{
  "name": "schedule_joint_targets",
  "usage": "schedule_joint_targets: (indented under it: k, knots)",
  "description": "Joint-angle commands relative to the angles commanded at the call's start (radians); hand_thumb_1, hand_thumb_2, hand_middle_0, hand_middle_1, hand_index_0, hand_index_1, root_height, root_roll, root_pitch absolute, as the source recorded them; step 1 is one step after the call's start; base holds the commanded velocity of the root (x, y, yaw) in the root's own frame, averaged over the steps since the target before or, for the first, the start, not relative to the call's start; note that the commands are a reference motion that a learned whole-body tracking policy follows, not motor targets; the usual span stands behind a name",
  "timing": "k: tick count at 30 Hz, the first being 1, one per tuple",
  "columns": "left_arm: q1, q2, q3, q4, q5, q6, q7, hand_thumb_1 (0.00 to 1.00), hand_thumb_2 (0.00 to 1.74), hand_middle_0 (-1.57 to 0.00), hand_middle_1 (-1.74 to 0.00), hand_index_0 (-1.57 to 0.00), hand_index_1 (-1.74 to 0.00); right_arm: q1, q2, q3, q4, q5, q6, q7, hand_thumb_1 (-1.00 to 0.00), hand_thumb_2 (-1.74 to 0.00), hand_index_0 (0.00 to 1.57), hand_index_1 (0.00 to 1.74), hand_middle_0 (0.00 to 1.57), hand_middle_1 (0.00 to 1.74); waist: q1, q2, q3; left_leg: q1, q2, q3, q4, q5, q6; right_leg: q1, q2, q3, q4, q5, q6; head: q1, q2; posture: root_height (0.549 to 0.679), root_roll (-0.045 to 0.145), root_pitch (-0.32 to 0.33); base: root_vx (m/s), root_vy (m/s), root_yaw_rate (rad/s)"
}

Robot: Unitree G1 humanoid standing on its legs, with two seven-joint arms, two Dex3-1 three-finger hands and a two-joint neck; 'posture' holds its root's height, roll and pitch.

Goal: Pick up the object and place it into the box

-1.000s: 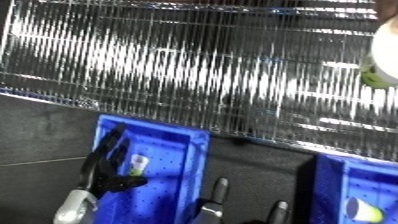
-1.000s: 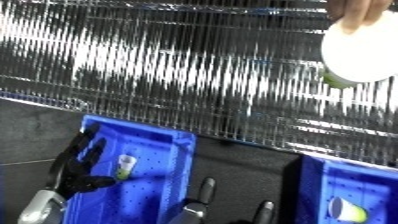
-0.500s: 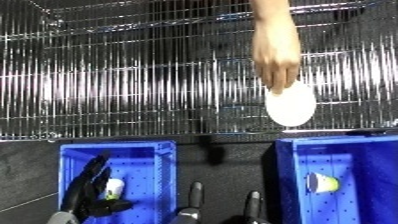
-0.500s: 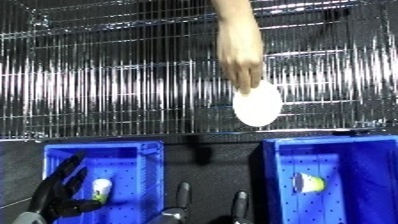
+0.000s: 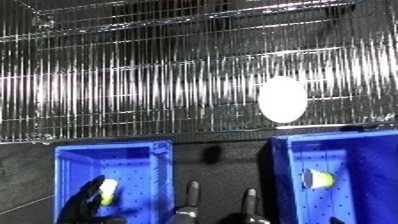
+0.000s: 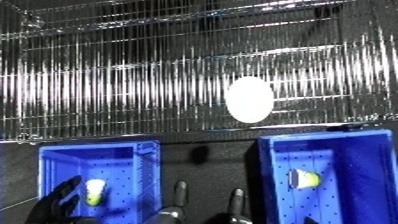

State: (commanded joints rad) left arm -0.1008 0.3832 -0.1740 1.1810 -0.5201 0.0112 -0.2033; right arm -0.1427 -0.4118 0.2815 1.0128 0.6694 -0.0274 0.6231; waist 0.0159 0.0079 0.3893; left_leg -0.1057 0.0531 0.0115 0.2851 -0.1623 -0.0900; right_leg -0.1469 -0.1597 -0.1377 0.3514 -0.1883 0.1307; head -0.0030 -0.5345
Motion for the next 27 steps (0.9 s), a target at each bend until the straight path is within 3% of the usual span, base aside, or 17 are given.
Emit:
schedule_joint_targets:
  k: [1,3,4,5,6,7,8,10,11,14,18,23,27]
  knots:
    - [0.0,0.0,0.0,0.0,0.0,0.0,0.0,0.0,0.0,0.0,0.0,0.0,0.0,0.0,0.0,0.0,0.0,0.0,0.0,0.0,0.0,0.0,0.0,0.0,0.0,0.0,0.0,0.0,0.0,0.0,0.0,0.0,0.0,0.0,0.0,0.0,0.0,0.0,0.0,0.0,0.0,0.0,0.0,0.67,0.041,-0.01,-0.044,-0.057,0.065]
    - [0.007,0.012,-0.005,-0.013,0.003,0.008,0.002,0.0,0.0,0.0,0.0,0.0,0.0,0.008,-0.021,0.028,-0.118,0.025,0.05,0.053,0.0,0.0,0.0,0.0,0.0,0.0,0.001,-0.005,0.006,-0.006,0.002,-0.002,0.002,0.002,-0.0006,-0.004,0.0006,-0.002,0.003,0.0,0.0,0.0,0.011,0.67,0.04,-0.008,-0.04,-0.061,0.05]
    - [0.016,0.025,-0.007,-0.023,0.0,0.008,0.0,0.0,0.0,0.0,0.0,0.0,0.0,0.015,-0.047,0.05,-0.254,0.05,0.099,0.09,0.0,0.0,0.0,0.0,0.0,0.0,0.0,-0.012,0.009,-0.011,0.005,-0.001,0.003,0.005,-0.0015,-0.009,0.0014,-0.004,0.004,0.0,0.0008,-0.008,0.02,0.67,0.038,-0.004,-0.04,-0.049,-0.001]
    - [0.016,0.025,-0.007,-0.023,0.0,0.008,0.0,0.0,0.0,0.0,0.0,0.0,0.0,0.015,-0.047,0.05,-0.254,0.05,0.099,0.09,0.0,0.0,0.0,0.0,0.0,0.0,0.0,-0.012,0.009,-0.011,0.005,-0.001,0.003,0.005,-0.0015,-0.009,0.0014,-0.004,0.004,0.0,0.0008,-0.008,0.02,0.67,0.038,-0.004,-0.04,-0.049,-0.001]
    - [0.023,0.039,-0.007,-0.025,-0.009,0.003,-0.005,0.0,0.0,0.0,0.0,0.0,0.0,0.026,-0.081,0.07,-0.406,0.071,0.142,0.111,0.0,0.0,0.0,0.0,0.0,0.0,-0.004,-0.02,0.01,-0.017,0.009,0.003,0.004,0.008,-0.0032,-0.017,0.003,-0.005,0.006,0.0,0.0013,-0.021,0.024,0.669,0.037,0.0,-0.037,-0.036,-0.04]
    - [0.023,0.039,-0.007,-0.025,-0.009,0.003,-0.005,0.0,0.0,0.0,0.0,0.0,0.0,0.026,-0.081,0.07,-0.406,0.071,0.142,0.111,0.0,0.0,0.0,0.0,0.0,0.0,-0.004,-0.02,0.01,-0.017,0.009,0.003,0.004,0.008,-0.0032,-0.017,0.003,-0.005,0.006,0.0,0.0013,-0.021,0.024,0.669,0.037,0.0,-0.037,-0.036,-0.04]
    - [0.026,0.051,-0.01,-0.02,-0.024,-0.008,-0.011,0.0,0.0,0.0,0.0,0.0,0.0,0.032,-0.125,0.089,-0.555,0.092,0.166,0.125,0.0,0.0,0.0,0.0,0.0,0.0,-0.01,-0.029,0.011,-0.023,0.014,0.008,0.007,0.01,-0.0058,-0.024,0.0051,-0.004,0.01,-0.001,0.0016,-0.039,0.026,0.669,0.036,0.003,-0.027,-0.029,-0.074]
    - [0.026,0.056,-0.011,-0.014,-0.031,-0.014,-0.014,0.0,0.0,0.0,0.0,0.0,0.0,0.033,-0.151,0.097,-0.626,0.104,0.175,0.13,0.0,0.0,0.0,0.0,0.0,0.0,-0.013,-0.033,0.011,-0.025,0.016,0.011,0.009,0.011,-0.0071,-0.027,0.0064,-0.003,0.012,-0.001,0.0018,-0.046,0.025,0.669,0.035,0.004,-0.019,-0.026,-0.074]
    - [0.024,0.066,-0.014,-0.002,-0.043,-0.028,-0.022,0.0,0.0,0.0,0.0,0.0,0.0,0.034,-0.198,0.101,-0.766,0.13,0.186,0.137,0.0,0.0,0.0,0.0,0.0,0.0,-0.019,-0.041,0.012,-0.029,0.021,0.016,0.012,0.011,-0.0095,-0.032,0.009,-0.001,0.015,-0.002,0.0022,-0.052,0.023,0.668,0.033,0.006,-0.013,-0.025,-0.077]
    - [0.022,0.073,-0.012,0.02,-0.049,-0.048,-0.035,0.0,0.0,0.0,0.0,0.0,0.0,0.022,-0.242,0.08,-0.932,0.17,0.191,0.157,0.0,0.0,0.0,0.0,0.0,0.0,-0.026,-0.049,0.011,-0.03,0.027,0.023,0.015,0.011,-0.0121,-0.036,0.0119,0.0,0.018,-0.003,0.0025,-0.057,0.015,0.668,0.032,0.007,-0.005,-0.019,-0.065]
    - [0.021,0.072,-0.004,0.048,-0.048,-0.067,-0.047,0.0,0.0,0.0,0.0,0.0,0.0,0.0,-0.259,0.024,-1.076,0.238,0.136,0.166,0.0,0.0,0.0,0.0,0.0,0.0,-0.035,-0.054,0.008,-0.028,0.035,0.032,0.018,0.008,-0.0132,-0.037,0.0122,0.002,0.02,-0.004,0.0027,-0.056,0.008,0.668,0.031,0.006,0.007,-0.006,-0.066]
    - [0.028,0.055,0.016,0.072,-0.029,-0.088,-0.054,0.0,0.0,0.0,0.0,0.0,0.0,-0.036,-0.231,-0.09,-1.177,0.329,0.009,0.14,0.0,0.0,0.0,0.0,0.0,0.0,-0.046,-0.051,0.001,-0.028,0.041,0.042,0.025,-0.002,-0.0134,-0.037,0.0086,0.005,0.019,-0.006,0.003,-0.054,0.004,0.668,0.033,0.007,0.003,0.008,-0.054]
    - [0.026,0.042,0.027,0.073,-0.017,-0.084,-0.051,0.0,0.0,0.0,0.0,0.0,0.0,-0.057,-0.197,-0.17,-1.23,0.337,-0.105,0.075,0.0,0.0,0.0,0.0,0.0,0.0,-0.054,-0.045,0.0,-0.03,0.042,0.048,0.037,-0.013,-0.0124,-0.04,0.0054,0.007,0.024,-0.008,0.0016,-0.052,0.004,0.668,0.036,0.006,0.001,0.016,-0.035]
